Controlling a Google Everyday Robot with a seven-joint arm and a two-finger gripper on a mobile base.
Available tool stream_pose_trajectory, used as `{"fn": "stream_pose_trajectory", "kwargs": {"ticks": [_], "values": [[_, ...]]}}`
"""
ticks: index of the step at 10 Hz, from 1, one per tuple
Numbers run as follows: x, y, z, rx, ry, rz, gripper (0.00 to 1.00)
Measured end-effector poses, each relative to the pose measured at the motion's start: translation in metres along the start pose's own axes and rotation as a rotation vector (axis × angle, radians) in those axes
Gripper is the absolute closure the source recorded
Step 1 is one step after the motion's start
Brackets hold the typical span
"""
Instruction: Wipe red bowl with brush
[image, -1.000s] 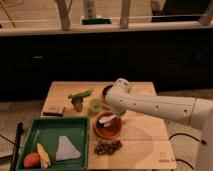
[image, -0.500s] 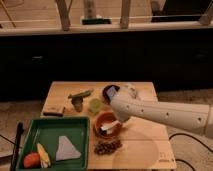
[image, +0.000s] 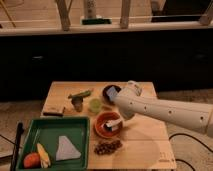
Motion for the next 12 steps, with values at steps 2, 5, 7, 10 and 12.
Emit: {"fn": "stream_pose_trajectory", "kwargs": {"ticks": [2,5,7,10,12], "values": [[-0.006,-0.011,0.002,0.003,0.001,-0.014,0.97],[-0.009,-0.015,0.003,0.004,0.003,-0.023,0.97],[-0.01,-0.016,0.003,0.005,0.002,-0.026,0.97],[-0.01,-0.016,0.003,0.004,0.002,-0.025,0.97],[-0.009,-0.015,0.003,0.004,0.002,-0.023,0.97]]}}
